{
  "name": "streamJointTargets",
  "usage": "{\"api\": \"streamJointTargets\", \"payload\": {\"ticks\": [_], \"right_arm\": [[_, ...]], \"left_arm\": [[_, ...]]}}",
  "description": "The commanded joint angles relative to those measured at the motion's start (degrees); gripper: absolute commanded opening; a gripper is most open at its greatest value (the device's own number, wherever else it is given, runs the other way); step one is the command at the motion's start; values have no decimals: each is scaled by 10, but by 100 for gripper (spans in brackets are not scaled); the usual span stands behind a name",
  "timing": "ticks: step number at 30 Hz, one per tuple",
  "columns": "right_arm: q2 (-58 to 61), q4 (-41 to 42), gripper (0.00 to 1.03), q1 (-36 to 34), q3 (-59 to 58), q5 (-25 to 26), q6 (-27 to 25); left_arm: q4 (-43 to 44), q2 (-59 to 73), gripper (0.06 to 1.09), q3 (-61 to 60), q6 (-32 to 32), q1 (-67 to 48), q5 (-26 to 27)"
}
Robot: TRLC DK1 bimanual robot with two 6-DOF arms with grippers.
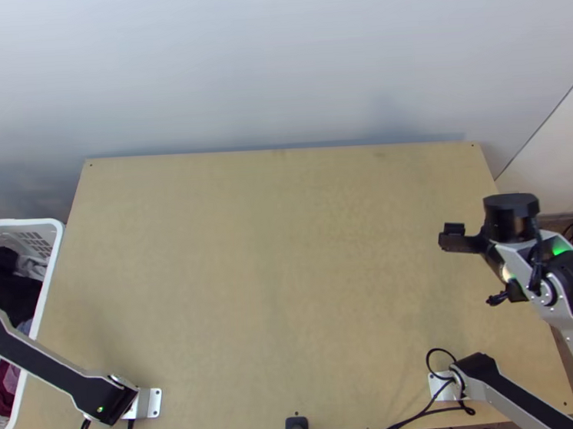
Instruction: Fold the t-shirt
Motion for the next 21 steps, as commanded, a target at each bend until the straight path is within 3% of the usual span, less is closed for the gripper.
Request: {"api": "streamJointTargets", "payload": {"ticks": [1, 11, 21], "right_arm": [[1, -2, 99, 3, 50, -2, 2], [-39, -17, 99, 15, 79, -2, 7], [-91, -24, 99, 10, 53, -2, 15]], "left_arm": [[-56, -189, 10, -23, -12, -10, 68], [-127, -418, 10, -37, -29, -58, 155], [-125, -643, 10, -118, -48, -279, 159]]}}
